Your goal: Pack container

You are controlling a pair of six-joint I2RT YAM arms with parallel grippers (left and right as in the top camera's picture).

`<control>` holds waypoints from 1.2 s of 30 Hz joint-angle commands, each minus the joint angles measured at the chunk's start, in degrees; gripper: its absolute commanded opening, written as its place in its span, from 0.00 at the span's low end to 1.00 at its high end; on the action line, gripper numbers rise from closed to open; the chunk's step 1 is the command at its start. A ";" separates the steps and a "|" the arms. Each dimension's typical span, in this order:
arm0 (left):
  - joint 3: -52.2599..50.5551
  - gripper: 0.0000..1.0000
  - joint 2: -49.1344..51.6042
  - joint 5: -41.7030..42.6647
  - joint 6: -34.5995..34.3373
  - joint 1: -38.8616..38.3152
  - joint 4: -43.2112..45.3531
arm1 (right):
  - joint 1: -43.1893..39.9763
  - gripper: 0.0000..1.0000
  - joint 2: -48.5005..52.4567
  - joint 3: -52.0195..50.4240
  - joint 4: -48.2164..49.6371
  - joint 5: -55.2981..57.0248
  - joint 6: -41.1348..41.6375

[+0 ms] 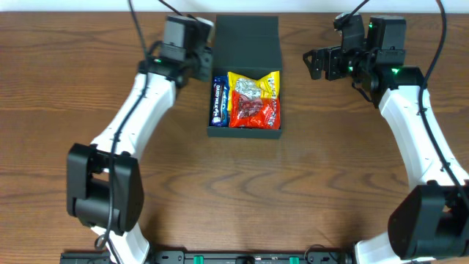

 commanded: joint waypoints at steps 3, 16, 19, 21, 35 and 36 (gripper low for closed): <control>0.44 0.18 0.22 1.07 -13.20 -6.10 -3.17 | -0.46 0.99 0.09 0.70 0.11 0.15 0.94; 0.37 0.17 0.33 -7.76 -21.16 -13.35 -14.45 | -0.46 0.99 0.09 0.70 -0.07 0.15 0.92; 0.37 0.17 0.33 -8.09 -21.14 -13.33 -14.36 | -0.46 0.99 0.09 0.70 -0.07 0.15 0.94; 0.37 0.18 0.33 -8.15 -21.14 -13.31 -14.36 | -0.46 0.99 0.09 0.70 -0.07 0.15 0.92; 0.46 0.59 -2.47 -10.91 -19.37 -10.40 -10.32 | -0.35 0.99 0.09 0.70 -0.15 -1.62 0.92; 0.46 0.59 -3.19 -11.50 -19.37 -9.75 -9.70 | -0.35 0.99 0.09 0.70 -0.22 -1.79 0.92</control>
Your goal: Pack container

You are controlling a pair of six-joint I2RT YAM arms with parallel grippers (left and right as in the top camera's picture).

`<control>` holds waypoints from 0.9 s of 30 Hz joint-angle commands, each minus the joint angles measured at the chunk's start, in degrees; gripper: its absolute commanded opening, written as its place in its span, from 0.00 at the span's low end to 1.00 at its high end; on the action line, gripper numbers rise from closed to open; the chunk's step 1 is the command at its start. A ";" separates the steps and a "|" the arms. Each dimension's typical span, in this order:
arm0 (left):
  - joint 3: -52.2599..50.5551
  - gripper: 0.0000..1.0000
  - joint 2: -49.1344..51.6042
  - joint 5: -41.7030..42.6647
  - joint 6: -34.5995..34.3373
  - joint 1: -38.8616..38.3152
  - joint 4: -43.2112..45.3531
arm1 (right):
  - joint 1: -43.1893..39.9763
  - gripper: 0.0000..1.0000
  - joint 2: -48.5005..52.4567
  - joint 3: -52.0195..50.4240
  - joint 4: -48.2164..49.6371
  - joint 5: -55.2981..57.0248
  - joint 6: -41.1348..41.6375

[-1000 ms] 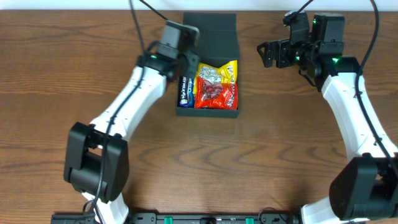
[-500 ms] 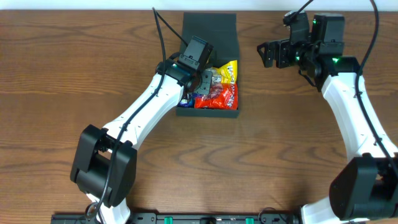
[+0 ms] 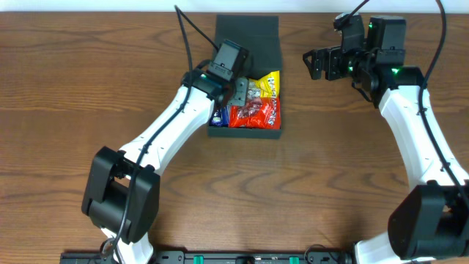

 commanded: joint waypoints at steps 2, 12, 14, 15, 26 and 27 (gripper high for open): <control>0.48 0.60 -4.61 -4.28 0.87 3.65 2.69 | -0.35 0.99 0.09 0.70 -0.13 -1.46 0.92; 0.46 0.16 -7.23 -3.87 12.90 12.83 15.13 | -0.35 0.76 0.22 0.68 0.28 -1.14 0.92; 0.46 0.14 -7.06 -1.14 12.87 14.38 17.31 | -0.35 0.27 0.48 0.68 0.48 -1.16 0.94; 0.46 0.17 -6.95 2.38 12.87 15.43 18.16 | -0.35 0.07 0.59 0.68 0.52 -1.16 0.96; 0.50 0.06 2.01 25.20 4.48 24.39 29.14 | -0.33 0.01 8.41 0.68 7.41 -0.66 19.76; 0.74 0.06 3.28 25.35 2.93 24.61 29.86 | -0.33 0.01 9.49 0.68 8.09 -0.81 21.24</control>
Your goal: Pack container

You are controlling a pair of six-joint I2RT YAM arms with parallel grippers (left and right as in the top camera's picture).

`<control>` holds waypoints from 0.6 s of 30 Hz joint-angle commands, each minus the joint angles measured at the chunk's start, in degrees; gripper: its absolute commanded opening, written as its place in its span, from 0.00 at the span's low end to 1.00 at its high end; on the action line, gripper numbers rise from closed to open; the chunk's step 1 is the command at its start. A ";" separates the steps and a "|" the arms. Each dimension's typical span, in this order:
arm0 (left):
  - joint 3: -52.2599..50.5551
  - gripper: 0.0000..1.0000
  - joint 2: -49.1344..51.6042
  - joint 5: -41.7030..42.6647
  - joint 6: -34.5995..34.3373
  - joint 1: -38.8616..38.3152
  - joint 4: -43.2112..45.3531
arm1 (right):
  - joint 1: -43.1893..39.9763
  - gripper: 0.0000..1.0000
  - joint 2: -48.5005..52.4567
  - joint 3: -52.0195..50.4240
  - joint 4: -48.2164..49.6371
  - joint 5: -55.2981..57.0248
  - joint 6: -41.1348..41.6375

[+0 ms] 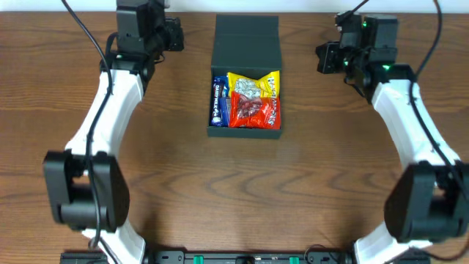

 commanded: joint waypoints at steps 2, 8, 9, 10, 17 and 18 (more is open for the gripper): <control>2.78 0.06 7.37 7.39 -6.67 0.98 1.27 | -0.35 0.01 5.38 0.70 3.19 -1.79 11.08; 15.47 0.06 21.40 14.82 -11.98 1.16 -0.94 | -0.35 0.01 11.74 0.70 11.72 -5.05 19.32; 17.70 0.06 23.37 15.13 -12.57 1.20 -1.97 | -0.35 0.01 12.46 0.70 12.59 -5.22 20.17; 20.20 0.06 25.70 15.21 -12.98 1.31 -3.19 | -0.33 0.01 13.46 0.70 13.75 -5.68 21.40; 29.11 0.06 35.63 20.04 -17.00 1.92 -8.90 | -0.31 0.01 20.37 2.51 19.98 -10.01 27.56; 29.22 0.06 36.15 20.81 -17.42 1.90 -8.87 | -0.28 0.01 21.31 3.32 19.93 -10.47 27.58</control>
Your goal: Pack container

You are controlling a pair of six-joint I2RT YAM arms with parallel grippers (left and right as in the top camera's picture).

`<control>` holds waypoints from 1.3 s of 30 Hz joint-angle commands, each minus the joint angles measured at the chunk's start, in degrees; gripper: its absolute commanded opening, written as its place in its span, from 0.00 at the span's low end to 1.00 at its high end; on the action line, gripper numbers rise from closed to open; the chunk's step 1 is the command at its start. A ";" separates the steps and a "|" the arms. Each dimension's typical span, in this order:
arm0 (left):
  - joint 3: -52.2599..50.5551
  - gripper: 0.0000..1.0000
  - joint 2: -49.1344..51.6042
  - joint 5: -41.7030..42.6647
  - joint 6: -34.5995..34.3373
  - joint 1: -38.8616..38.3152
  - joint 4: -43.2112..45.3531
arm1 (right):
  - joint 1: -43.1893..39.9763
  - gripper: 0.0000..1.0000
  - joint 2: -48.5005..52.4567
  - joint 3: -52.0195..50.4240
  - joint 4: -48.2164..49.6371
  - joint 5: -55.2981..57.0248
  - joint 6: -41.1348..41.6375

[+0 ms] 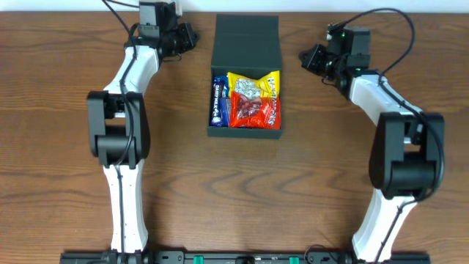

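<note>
The black box [245, 130] sits at the table's middle back with its lid [246, 42] folded open behind it. Inside lie a blue packet [218, 100], a yellow packet [258, 81], a silver packet [244, 89] and a red packet [255, 113]. My left gripper [188, 37] hangs just left of the lid and looks open, with nothing in it. At the same height on the box's right, my right gripper [307, 57] points toward the box, also apparently open and holding nothing.
The brown wooden table [242, 198] spreads out in front of the box. Both white arms reach along the table's left and right sides, with black cables trailing near the back edge.
My left gripper has shifted right, closer to the lid, and its arm now stretches straight along the left side. My right gripper has moved left toward the box. The packets lie unchanged.
My left gripper was first at the box's back left corner, then over the packets inside the box. After that it was far to the back left, away from the box, and now it is beside the lid. The right gripper stayed right of the box, lately nearing it.
</note>
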 commanded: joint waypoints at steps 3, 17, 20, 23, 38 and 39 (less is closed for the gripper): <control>2.16 0.06 3.02 4.79 -3.48 -0.02 -2.16 | 0.00 0.01 5.70 5.55 0.42 -4.24 4.22; 2.16 0.06 3.82 4.37 -3.48 -2.43 -10.60 | 2.36 0.01 12.33 10.16 0.22 -7.28 5.84; 2.16 0.06 3.82 4.44 -3.48 -2.82 -10.32 | 2.62 0.01 12.35 10.16 0.24 -7.34 5.84; 2.16 0.06 3.82 4.74 -3.48 -3.08 -10.21 | 2.84 0.01 12.33 10.16 0.48 -8.61 5.62; 5.55 0.06 3.41 12.39 0.57 -3.17 -9.81 | 3.76 0.01 12.31 10.25 4.35 -20.22 2.16; 6.43 0.06 3.06 12.37 2.49 -3.04 -11.76 | 3.67 0.01 12.31 10.38 4.94 -21.57 2.12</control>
